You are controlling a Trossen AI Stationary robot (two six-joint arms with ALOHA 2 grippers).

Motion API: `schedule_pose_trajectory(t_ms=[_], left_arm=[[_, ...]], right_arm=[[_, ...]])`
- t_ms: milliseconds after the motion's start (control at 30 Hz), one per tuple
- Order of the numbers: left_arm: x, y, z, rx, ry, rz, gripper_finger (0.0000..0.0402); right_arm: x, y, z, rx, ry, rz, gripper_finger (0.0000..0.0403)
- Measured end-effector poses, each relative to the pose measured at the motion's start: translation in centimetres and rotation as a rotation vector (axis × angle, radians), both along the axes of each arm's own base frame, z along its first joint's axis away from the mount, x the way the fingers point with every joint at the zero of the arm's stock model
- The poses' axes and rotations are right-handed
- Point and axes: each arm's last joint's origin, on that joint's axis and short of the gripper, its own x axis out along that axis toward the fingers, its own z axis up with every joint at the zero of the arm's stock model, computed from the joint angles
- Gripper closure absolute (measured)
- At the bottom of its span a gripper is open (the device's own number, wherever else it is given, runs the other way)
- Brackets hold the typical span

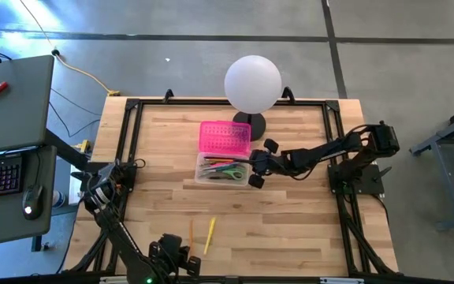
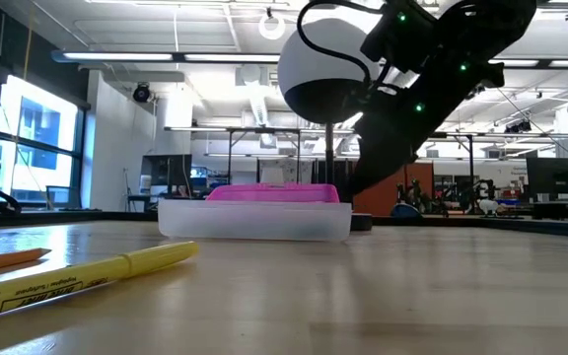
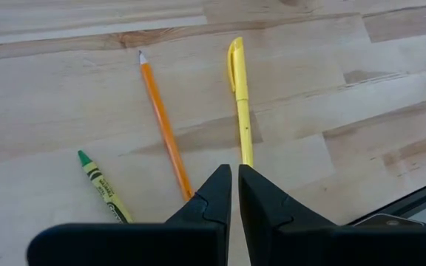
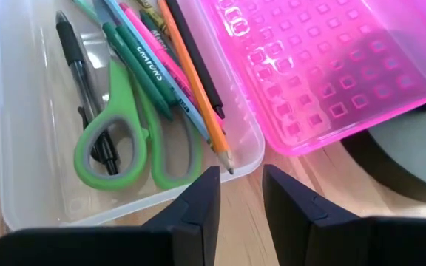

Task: Pick & place school supplies into a supply box
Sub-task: Put the right orange pencil into the pink supply box

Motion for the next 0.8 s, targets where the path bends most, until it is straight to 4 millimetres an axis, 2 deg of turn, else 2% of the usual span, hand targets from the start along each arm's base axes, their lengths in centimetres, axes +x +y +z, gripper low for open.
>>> schedule_pose_trajectory(t_ms=[233,433,633,800], left_arm=[[0.0,0.0,0.0,0.0,0.0,-0.001,0.0341],[0.0,0.0,0.0,0.011,-0.001,-0.014,0.0341],[0.1,0.0,0.1,0.033,-0.03,-0.022,0.0341],[0.1,0.0,0.1,0.033,-0.028,-0.022,0.0341]], right_arm=[[0.0,0.0,-0.1,0.006,0.009,0.012,0.032],[0.5,0.0,-0.1,0.084,-0.009,0.159,0.032],[1.0,-1.1,0.2,0.046,-0.067,0.147,0.032],[1.1,-1.5,0.1,0.01,-0.051,0.228,0.032]])
